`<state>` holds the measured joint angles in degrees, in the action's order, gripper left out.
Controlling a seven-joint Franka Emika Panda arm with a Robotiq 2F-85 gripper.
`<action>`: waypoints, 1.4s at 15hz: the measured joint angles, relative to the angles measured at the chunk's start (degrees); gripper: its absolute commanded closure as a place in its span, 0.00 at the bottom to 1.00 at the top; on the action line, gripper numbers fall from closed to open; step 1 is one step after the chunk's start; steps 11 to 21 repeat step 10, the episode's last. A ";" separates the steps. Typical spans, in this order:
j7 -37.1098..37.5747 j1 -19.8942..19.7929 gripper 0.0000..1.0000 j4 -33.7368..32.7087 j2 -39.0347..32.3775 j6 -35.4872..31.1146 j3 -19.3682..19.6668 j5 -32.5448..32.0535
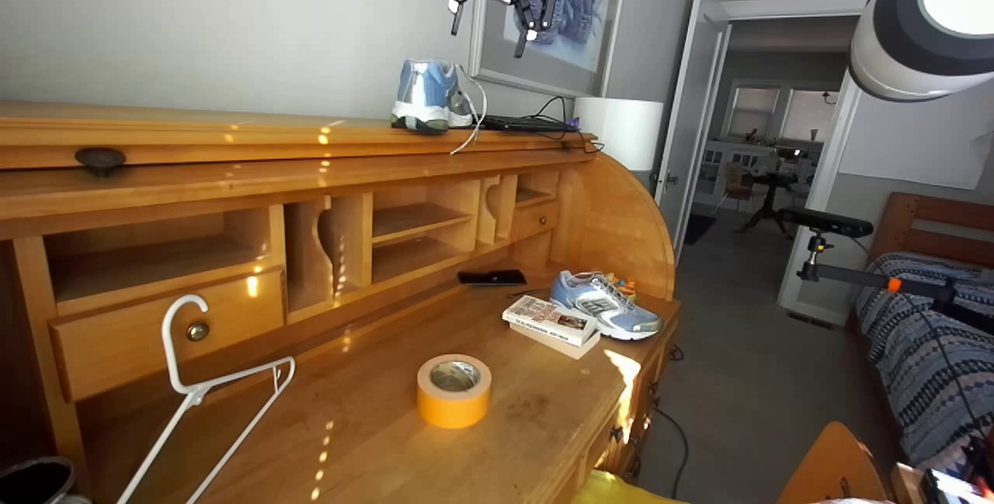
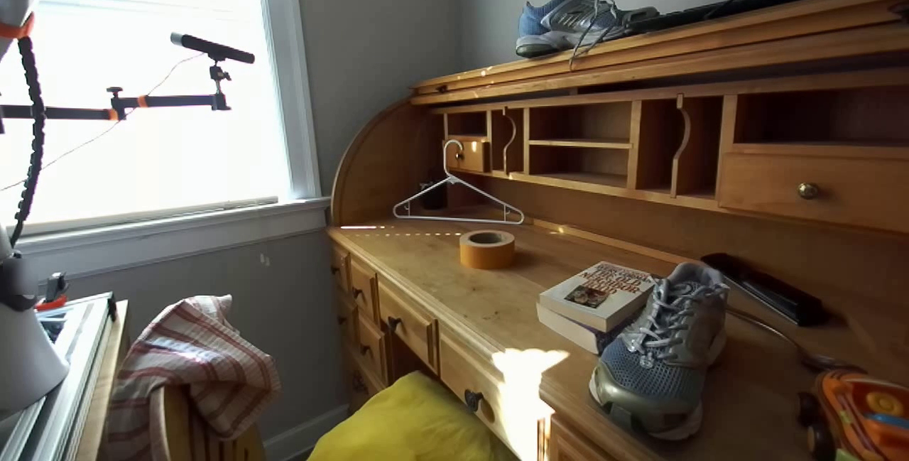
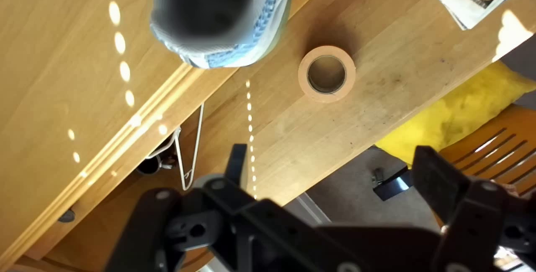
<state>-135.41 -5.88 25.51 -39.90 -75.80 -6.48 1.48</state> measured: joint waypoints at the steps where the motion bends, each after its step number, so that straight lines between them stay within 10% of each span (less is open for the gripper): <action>1: -2.88 -0.03 0.00 0.01 -0.02 0.00 -0.11 0.17; 8: -20.21 0.17 0.00 0.33 -0.18 0.03 -1.06 1.46; 21: -19.53 -0.18 0.00 0.34 -0.26 0.14 -4.85 -0.62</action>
